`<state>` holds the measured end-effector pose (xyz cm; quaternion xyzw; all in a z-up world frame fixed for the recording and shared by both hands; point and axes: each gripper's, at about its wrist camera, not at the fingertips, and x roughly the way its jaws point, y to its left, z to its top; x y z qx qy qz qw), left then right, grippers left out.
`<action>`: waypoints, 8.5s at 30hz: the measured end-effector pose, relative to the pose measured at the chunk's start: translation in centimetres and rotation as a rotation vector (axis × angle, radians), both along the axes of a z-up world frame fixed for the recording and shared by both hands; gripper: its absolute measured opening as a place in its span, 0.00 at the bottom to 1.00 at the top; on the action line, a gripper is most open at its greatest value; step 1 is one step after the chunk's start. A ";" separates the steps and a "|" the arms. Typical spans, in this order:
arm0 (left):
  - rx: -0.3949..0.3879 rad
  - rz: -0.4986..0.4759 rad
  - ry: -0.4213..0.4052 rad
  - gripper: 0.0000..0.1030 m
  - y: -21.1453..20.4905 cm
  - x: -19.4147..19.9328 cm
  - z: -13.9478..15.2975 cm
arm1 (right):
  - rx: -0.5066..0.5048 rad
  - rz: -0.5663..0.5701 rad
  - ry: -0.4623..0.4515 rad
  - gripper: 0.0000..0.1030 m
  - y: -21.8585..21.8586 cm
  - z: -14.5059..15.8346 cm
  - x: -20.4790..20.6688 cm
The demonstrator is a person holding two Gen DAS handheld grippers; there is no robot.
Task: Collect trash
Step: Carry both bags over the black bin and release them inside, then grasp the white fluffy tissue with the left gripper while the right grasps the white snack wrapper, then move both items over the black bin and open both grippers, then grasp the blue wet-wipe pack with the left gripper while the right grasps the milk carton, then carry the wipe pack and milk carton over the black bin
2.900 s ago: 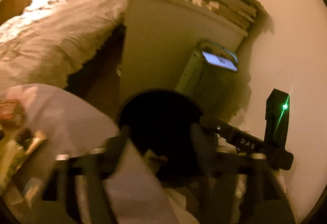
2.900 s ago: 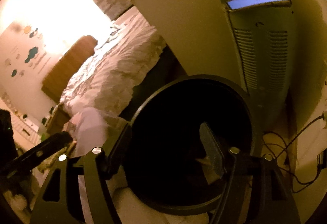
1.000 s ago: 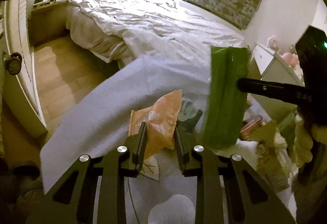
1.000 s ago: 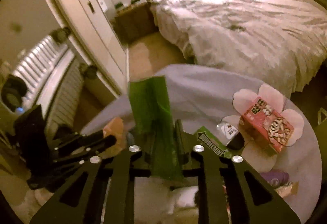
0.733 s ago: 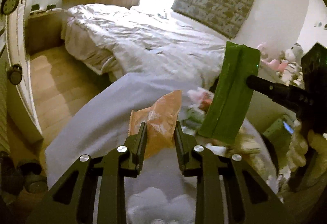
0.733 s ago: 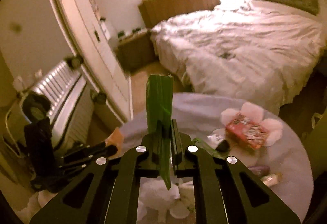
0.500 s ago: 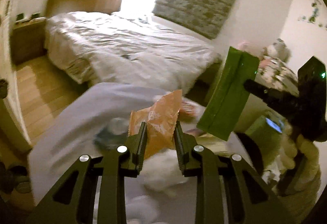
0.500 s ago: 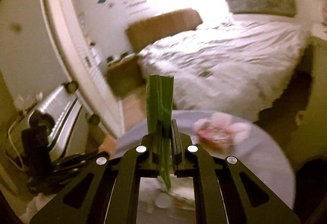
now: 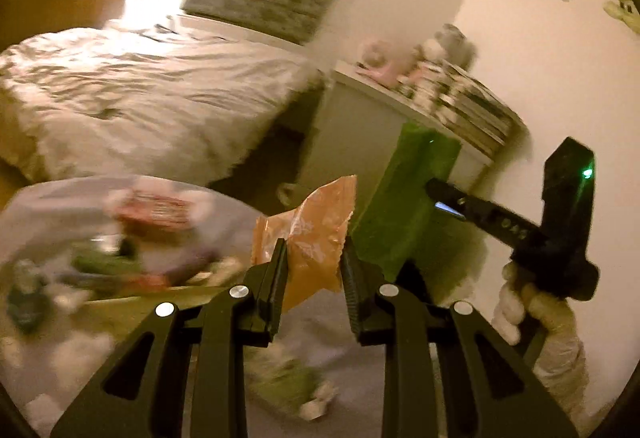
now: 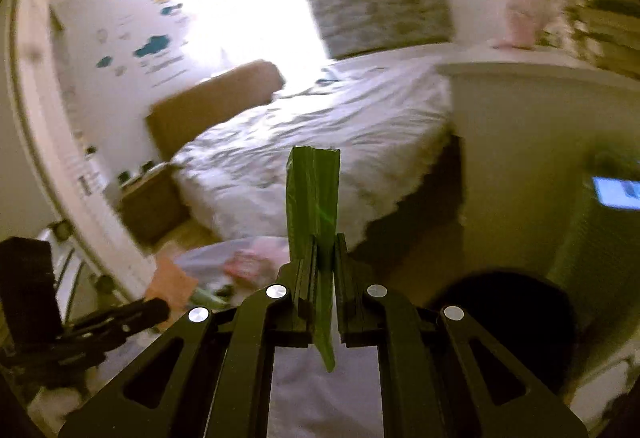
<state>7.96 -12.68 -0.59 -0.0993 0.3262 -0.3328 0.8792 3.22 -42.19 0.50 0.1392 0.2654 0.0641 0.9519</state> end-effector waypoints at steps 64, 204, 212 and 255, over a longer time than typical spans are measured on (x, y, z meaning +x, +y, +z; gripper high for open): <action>0.082 0.122 0.030 0.77 2.0 -2.4 -3.4 | 0.049 0.172 0.190 0.51 0.9 -9.2 0.6; 0.283 0.279 -0.093 0.91 7.0 -0.1 -4.3 | 0.058 0.226 0.290 0.61 5.2 -10.8 1.8; 0.400 0.431 0.003 0.91 16.4 3.6 -8.1 | -0.048 0.339 0.331 0.62 10.2 -11.8 1.4; 0.236 0.033 -0.018 0.49 -1.5 0.4 -4.7 | 0.086 0.102 0.176 0.49 0.2 -8.5 0.5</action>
